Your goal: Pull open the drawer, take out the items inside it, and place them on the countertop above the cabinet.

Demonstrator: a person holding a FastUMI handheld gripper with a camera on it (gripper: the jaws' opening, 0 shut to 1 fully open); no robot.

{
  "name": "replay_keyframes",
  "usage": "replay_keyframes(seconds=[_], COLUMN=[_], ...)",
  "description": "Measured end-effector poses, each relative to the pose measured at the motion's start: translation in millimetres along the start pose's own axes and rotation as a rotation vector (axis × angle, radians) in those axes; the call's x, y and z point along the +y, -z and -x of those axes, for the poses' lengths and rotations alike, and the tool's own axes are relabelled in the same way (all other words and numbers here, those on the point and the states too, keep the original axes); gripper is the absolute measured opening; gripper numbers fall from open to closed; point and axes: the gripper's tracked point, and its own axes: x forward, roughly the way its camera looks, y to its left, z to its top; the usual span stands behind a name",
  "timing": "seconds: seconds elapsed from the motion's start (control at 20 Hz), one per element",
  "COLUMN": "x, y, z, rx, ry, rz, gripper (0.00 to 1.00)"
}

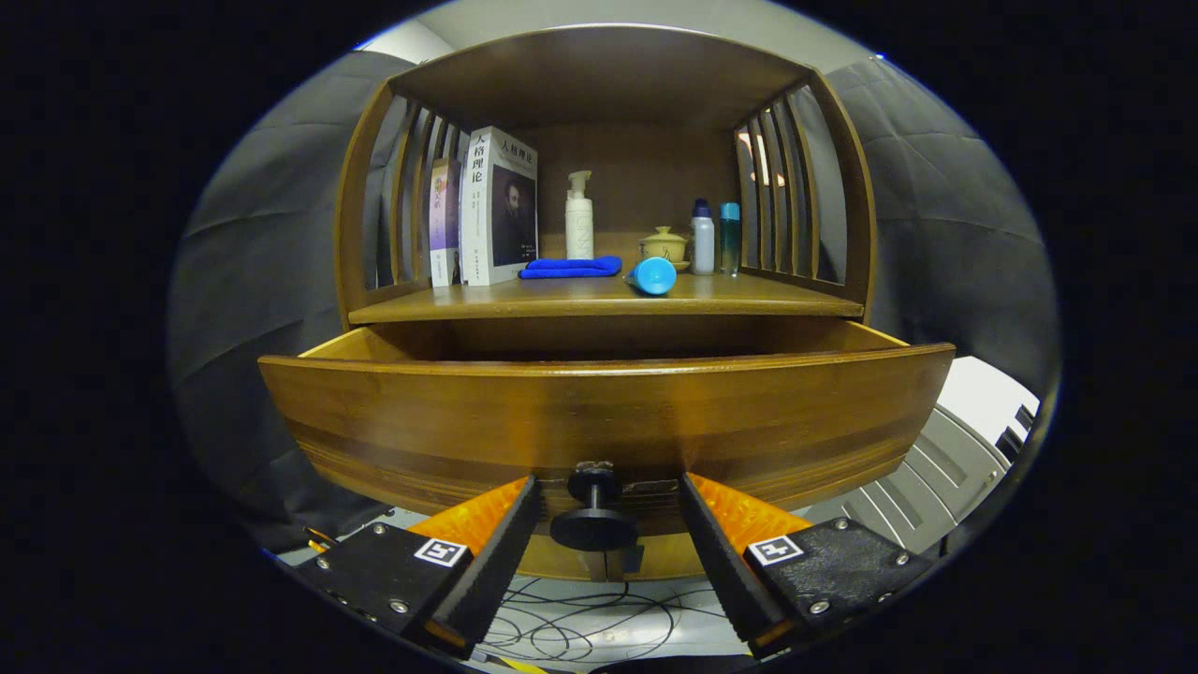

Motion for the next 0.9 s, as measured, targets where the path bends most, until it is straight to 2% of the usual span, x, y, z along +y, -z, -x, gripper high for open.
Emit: replay_keyframes(seconds=[0.9], x=[-7], y=[-20], z=[-59], rx=[-0.069], ry=[-0.017], rz=[-0.023], gripper=[0.94])
